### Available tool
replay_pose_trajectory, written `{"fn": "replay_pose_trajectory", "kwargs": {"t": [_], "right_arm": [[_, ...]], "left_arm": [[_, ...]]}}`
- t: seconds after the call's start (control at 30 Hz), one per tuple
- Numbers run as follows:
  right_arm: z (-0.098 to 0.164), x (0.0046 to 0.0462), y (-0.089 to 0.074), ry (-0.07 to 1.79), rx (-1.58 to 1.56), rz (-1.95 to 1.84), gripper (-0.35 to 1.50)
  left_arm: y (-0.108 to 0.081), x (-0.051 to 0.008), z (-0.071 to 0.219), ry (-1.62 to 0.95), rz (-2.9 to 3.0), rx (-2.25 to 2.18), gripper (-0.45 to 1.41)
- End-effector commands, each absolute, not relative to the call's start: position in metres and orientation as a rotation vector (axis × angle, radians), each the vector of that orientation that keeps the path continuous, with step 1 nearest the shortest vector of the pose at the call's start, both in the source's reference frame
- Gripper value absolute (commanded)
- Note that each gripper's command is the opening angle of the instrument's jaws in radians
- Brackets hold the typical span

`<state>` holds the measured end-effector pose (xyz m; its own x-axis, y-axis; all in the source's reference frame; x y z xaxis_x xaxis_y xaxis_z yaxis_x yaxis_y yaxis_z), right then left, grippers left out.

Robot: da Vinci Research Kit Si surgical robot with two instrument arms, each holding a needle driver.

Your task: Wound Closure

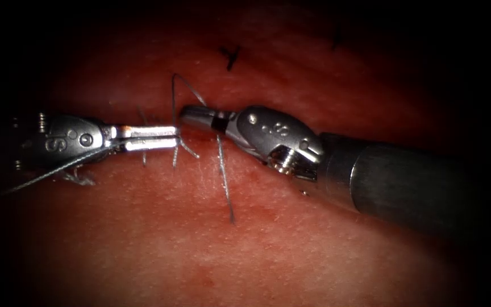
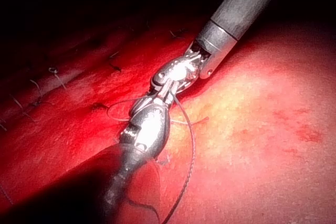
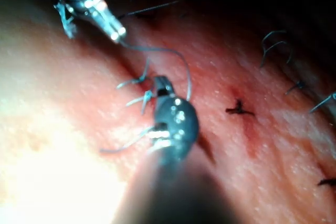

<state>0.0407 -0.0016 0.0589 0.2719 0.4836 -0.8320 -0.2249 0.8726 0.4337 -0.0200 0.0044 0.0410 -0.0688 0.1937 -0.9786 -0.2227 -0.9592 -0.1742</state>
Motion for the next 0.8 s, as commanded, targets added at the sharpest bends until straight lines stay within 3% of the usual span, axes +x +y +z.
{"fn": "replay_pose_trajectory", "kwargs": {"t": [0.03, 0.47, 0.8], "right_arm": [[0.0596, 0.042, -0.0008, 1.218, 0.252, 0.483, -0.35], [0.0623, 0.046, 0.002, 1.406, 0.366, 0.564, -0.35], [0.0619, 0.0441, 0.0032, 1.669, 0.451, 0.597, -0.35]], "left_arm": [[0.0047, -0.0209, 0.0415, 0.019, 2.095, -1.934, -0.45], [0.0034, -0.0214, 0.0418, -0.123, 1.997, -1.847, -0.45], [0.0034, -0.0196, 0.0449, -0.167, 1.919, -1.504, -0.45]]}}
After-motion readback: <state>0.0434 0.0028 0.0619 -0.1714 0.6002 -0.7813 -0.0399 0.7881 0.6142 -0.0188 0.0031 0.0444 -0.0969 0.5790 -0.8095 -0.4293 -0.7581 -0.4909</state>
